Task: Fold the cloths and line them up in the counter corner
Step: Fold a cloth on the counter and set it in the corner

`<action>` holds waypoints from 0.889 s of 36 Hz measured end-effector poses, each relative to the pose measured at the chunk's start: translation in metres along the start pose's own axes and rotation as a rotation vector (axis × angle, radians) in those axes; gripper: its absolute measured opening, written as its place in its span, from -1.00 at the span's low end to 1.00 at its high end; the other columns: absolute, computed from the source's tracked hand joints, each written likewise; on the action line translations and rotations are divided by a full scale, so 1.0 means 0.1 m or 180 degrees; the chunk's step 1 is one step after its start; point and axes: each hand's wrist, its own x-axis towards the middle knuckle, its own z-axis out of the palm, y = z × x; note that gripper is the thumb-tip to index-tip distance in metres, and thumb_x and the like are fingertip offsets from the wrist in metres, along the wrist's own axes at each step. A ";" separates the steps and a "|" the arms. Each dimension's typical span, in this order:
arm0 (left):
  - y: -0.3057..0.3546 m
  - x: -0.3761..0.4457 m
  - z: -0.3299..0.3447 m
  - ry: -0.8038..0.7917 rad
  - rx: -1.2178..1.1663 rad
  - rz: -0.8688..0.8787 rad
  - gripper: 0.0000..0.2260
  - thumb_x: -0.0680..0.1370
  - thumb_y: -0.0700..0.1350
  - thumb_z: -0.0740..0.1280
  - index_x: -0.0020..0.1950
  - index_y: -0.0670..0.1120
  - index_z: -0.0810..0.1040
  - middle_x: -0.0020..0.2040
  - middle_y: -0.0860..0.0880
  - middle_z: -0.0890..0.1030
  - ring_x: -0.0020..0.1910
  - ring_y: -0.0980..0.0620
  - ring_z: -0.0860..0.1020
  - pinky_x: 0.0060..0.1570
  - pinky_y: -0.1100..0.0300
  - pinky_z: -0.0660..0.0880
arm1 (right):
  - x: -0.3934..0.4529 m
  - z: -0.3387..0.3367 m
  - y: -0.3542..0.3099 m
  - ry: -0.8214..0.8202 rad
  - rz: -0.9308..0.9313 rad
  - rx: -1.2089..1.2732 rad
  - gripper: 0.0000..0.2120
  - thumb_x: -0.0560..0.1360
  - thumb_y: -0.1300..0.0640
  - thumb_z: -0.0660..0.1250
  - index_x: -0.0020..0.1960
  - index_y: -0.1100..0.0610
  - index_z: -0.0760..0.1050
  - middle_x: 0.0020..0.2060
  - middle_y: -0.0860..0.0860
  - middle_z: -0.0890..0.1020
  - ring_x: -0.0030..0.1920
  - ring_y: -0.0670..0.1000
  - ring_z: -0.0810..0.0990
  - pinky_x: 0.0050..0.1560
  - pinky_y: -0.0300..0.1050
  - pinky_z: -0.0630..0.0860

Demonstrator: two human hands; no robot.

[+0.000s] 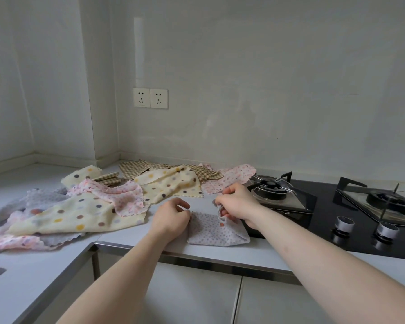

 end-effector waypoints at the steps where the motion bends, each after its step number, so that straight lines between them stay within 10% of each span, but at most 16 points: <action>1: 0.00 0.00 0.00 -0.0009 -0.0024 -0.0017 -0.88 0.52 -0.05 0.31 -0.02 0.14 0.59 -0.13 0.09 0.69 -0.10 0.11 0.61 -0.15 0.18 0.51 | 0.00 0.04 0.01 -0.0049 0.0048 0.0052 -0.79 0.47 0.23 0.45 0.00 0.11 0.44 -0.31 0.08 0.64 -0.42 -0.01 0.58 -0.40 -0.18 0.51; 14: 0.06 -0.03 -0.03 0.0073 -0.0294 -0.0040 -0.82 0.55 -0.09 0.24 -0.01 0.07 0.63 -0.24 0.12 0.71 -0.05 0.09 0.61 -0.01 0.14 0.52 | 0.07 0.30 0.07 -0.0613 0.0192 -0.0039 -0.73 0.49 0.31 0.38 0.15 0.13 0.45 -0.10 0.16 0.67 -0.33 0.04 0.68 -0.24 -0.07 0.67; 19: 0.04 -0.02 -0.01 -0.0089 -0.0033 -0.0005 -0.74 0.46 0.23 0.30 0.01 0.11 0.58 -0.14 0.15 0.69 -0.06 0.08 0.62 0.10 0.05 0.57 | 0.14 0.10 0.12 0.0032 -0.0193 -0.0173 -0.84 0.48 0.26 0.38 0.04 0.10 0.55 -0.12 0.05 0.67 -0.28 0.01 0.70 -0.35 -0.14 0.59; 23: 0.05 -0.02 0.00 -0.0388 0.0408 0.0143 -0.51 0.31 0.41 0.37 0.13 0.19 0.52 -0.02 0.22 0.62 -0.01 0.10 0.61 0.09 0.07 0.57 | 0.22 -0.12 0.30 0.0540 -0.0548 -0.1025 -0.83 0.43 0.19 0.38 -0.02 -0.01 0.54 -0.12 -0.10 0.65 -0.02 -0.01 0.64 0.01 -0.11 0.54; 32: 0.00 0.02 0.05 -0.0345 0.0662 0.0500 -0.76 0.38 0.33 0.43 -0.16 0.20 0.60 0.09 0.19 0.52 -0.04 0.07 0.60 0.05 0.10 0.56 | 0.26 -0.18 0.69 0.0248 -0.0456 -0.1341 -0.63 0.55 -0.19 0.35 0.26 -0.02 0.53 -0.06 -0.17 0.59 0.06 -0.06 0.57 0.07 -0.13 0.46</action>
